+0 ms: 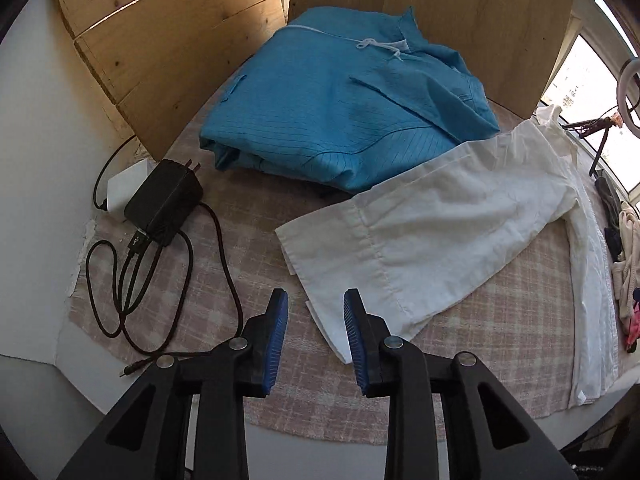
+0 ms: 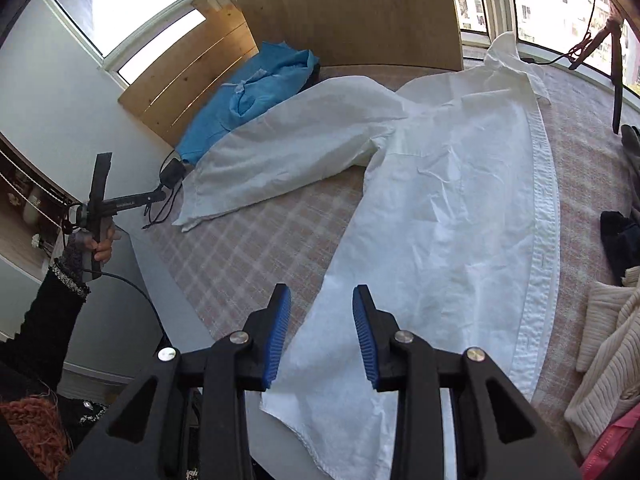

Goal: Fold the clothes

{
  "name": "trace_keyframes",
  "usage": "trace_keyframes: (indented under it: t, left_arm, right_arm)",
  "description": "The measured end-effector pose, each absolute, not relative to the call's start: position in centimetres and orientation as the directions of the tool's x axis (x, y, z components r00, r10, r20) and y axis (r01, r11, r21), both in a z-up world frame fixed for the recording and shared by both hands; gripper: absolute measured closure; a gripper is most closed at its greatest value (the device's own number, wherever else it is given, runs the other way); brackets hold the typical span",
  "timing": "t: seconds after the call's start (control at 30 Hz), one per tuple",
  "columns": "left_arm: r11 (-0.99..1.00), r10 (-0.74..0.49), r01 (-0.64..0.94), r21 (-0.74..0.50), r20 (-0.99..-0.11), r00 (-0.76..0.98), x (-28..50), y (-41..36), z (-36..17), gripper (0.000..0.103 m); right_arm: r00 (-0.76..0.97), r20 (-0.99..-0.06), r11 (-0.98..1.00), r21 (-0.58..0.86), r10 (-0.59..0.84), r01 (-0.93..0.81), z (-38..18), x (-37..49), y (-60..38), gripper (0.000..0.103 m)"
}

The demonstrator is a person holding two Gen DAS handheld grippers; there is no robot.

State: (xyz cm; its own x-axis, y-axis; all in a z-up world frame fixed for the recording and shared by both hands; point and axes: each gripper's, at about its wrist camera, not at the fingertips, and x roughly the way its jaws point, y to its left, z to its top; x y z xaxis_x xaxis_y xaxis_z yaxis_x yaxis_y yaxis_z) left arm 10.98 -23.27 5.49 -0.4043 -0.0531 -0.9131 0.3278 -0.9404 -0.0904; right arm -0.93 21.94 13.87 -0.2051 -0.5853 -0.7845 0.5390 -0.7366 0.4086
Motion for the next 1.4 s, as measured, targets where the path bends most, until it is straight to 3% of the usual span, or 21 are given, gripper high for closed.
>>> trace_keyframes:
  t: [0.23, 0.37, 0.47, 0.5, 0.63, 0.7, 0.73, 0.77, 0.83, 0.87, 0.97, 1.1, 1.27, 1.33, 1.4]
  left_arm:
    - [-0.97, 0.037, 0.204, -0.13, -0.913, -0.407, 8.2, -26.8, 3.2, 0.074]
    - [-0.967, 0.128, 0.149, -0.205, -0.903, -0.409, 7.8, -27.8, 2.4, 0.071]
    - [-0.973, 0.157, 0.096, -0.209, -0.908, -0.388, 7.7, -27.4, 1.5, 0.071]
    - [-0.974, 0.166, 0.079, -0.21, -0.91, -0.379, 7.8, -27.2, 1.2, 0.071]
    - [-0.972, 0.203, 0.03, -0.233, -0.898, -0.39, 8.3, -26.8, 1.4, 0.07]
    - [-0.972, 0.203, 0.024, -0.233, -0.89, -0.409, 8.1, -27.3, 1.4, 0.057]
    - [-0.97, 0.21, 0.025, -0.241, -0.885, -0.415, 7.9, -27.6, 1.3, 0.056]
    - [-0.964, 0.227, 0.03, -0.263, -0.881, -0.415, 7.6, -28.0, 1.0, 0.058]
    - [-0.946, 0.281, 0.038, -0.323, -0.871, -0.403, 7.2, -28.0, 0.8, 0.083]
    - [-0.937, 0.307, 0.035, -0.348, -0.867, -0.393, 7.3, -27.8, 0.8, 0.101]
    - [-0.899, 0.386, 0.044, -0.435, -0.837, -0.388, 8.5, -27.3, 1.7, 0.101]
    - [-0.769, 0.564, 0.029, -0.639, -0.699, -0.44, 10.7, -27.3, 4.1, 0.101]
    - [-0.822, 0.485, 0.101, -0.561, -0.782, -0.392, 9.6, -29.3, 1.6, 0.101]
    - [-0.864, 0.417, 0.117, -0.489, -0.826, -0.378, 9.6, -29.3, 0.8, 0.101]
    - [-0.879, 0.393, 0.118, -0.463, -0.841, -0.372, 9.4, -29.5, 0.4, 0.101]
  right_arm:
    - [-0.138, -0.793, -0.65, 0.371, -0.594, 0.663, 11.7, -3.6, 3.1, 0.071]
    - [-0.114, -0.865, -0.633, 0.262, -0.488, 0.728, 7.8, -5.0, -4.9, 0.071]
    - [-0.137, -0.932, -0.673, 0.136, -0.336, 0.727, 5.0, -6.3, -5.9, 0.071]
    - [-0.149, -0.943, -0.685, 0.103, -0.299, 0.721, 4.4, -6.8, -5.7, 0.084]
    - [-0.151, -0.957, -0.756, 0.093, -0.247, 0.648, 4.6, -8.5, -2.9, 0.087]
    - [-0.147, -0.959, -0.759, 0.092, -0.242, 0.645, 4.6, -8.6, -2.5, 0.087]
    - [-0.145, -0.96, -0.756, 0.089, -0.238, 0.648, 4.5, -8.6, -2.5, 0.087]
    - [-0.146, -0.962, -0.756, 0.083, -0.232, 0.649, 4.6, -8.5, -2.6, 0.086]
    - [-0.148, -0.964, -0.759, 0.076, -0.222, 0.647, 4.6, -8.4, -2.7, 0.086]
    - [-0.149, -0.964, -0.76, 0.073, -0.219, 0.645, 4.7, -8.4, -2.7, 0.085]
    - [-0.161, -0.96, -0.769, 0.076, -0.228, 0.635, 5.3, -8.7, -2.6, 0.084]
    - [-0.172, -0.954, -0.783, 0.09, -0.245, 0.615, 6.0, -9.1, -2.5, 0.084]
    - [-0.138, -0.93, -0.771, 0.193, -0.342, 0.607, 7.2, -9.0, -3.4, 0.084]
    - [-0.107, -0.915, -0.72, 0.228, -0.388, 0.656, 7.9, -7.6, -4.9, 0.077]
    - [-0.087, -0.916, -0.673, 0.22, -0.391, 0.706, 8.0, -5.9, -6.6, 0.061]
